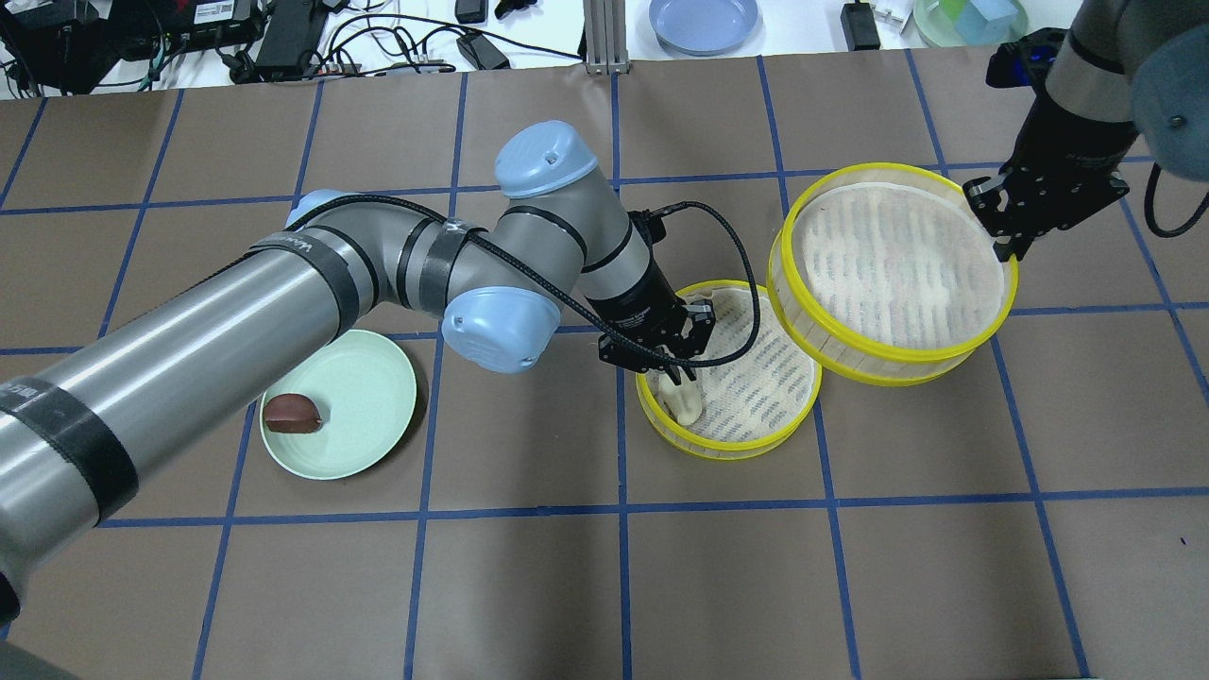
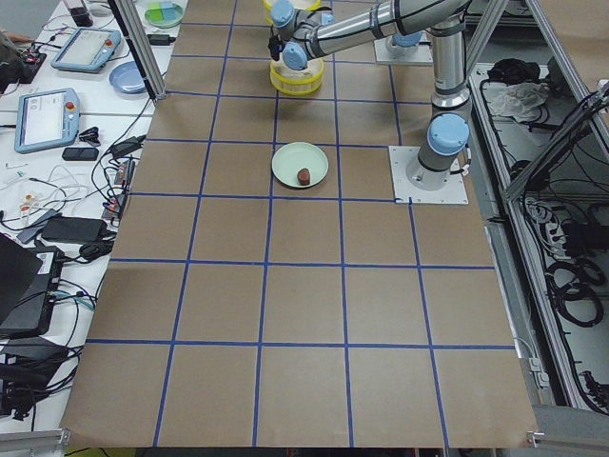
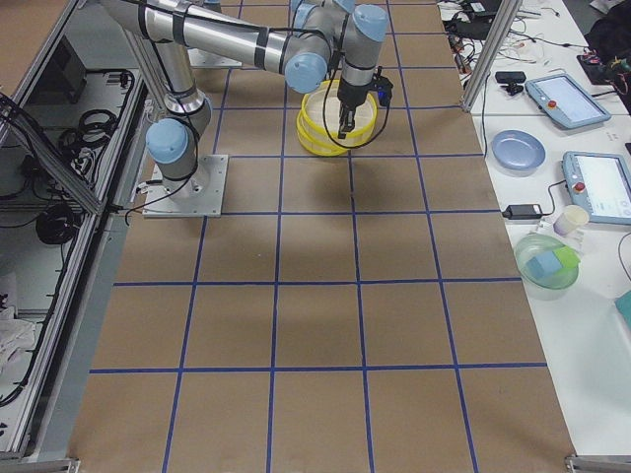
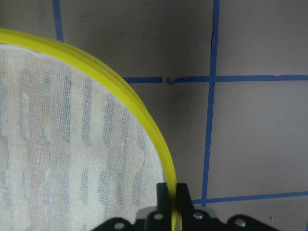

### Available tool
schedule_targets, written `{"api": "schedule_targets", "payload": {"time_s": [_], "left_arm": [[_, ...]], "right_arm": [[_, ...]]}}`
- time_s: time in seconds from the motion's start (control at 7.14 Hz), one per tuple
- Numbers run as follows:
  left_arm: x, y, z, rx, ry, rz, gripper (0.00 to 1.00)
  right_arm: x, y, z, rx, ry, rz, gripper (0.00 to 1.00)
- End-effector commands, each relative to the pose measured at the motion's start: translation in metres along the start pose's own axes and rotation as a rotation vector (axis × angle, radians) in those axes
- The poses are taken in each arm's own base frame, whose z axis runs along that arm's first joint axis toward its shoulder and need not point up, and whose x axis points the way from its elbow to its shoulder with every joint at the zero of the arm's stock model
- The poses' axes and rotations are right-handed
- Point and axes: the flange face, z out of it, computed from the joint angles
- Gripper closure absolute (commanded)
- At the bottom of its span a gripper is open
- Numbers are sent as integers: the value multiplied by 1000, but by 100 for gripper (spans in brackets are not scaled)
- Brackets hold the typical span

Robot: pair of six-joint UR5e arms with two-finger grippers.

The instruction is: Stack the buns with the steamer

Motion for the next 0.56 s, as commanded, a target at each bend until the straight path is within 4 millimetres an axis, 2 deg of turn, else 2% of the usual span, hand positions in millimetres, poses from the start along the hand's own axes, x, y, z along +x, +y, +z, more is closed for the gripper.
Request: {"api": "schedule_targets", "payload": {"time_s": [0.0,0.14,0.28,0.42], "left_arm": [[10,-3,-21,88,-5,45,0],[-5,-16,-48,176,-154,30,0],[-25,-26,-81,176,-222,27,0],[-54,-36,-120,184,-329,83,0]], "right_arm": [[-8,-1,4,-6,-10,47,100],[-20,-4,10,-15,-7,78,100],[-62,-3,11,-7,13,69,100],[-94,4,27,-16,24,108,100]]}}
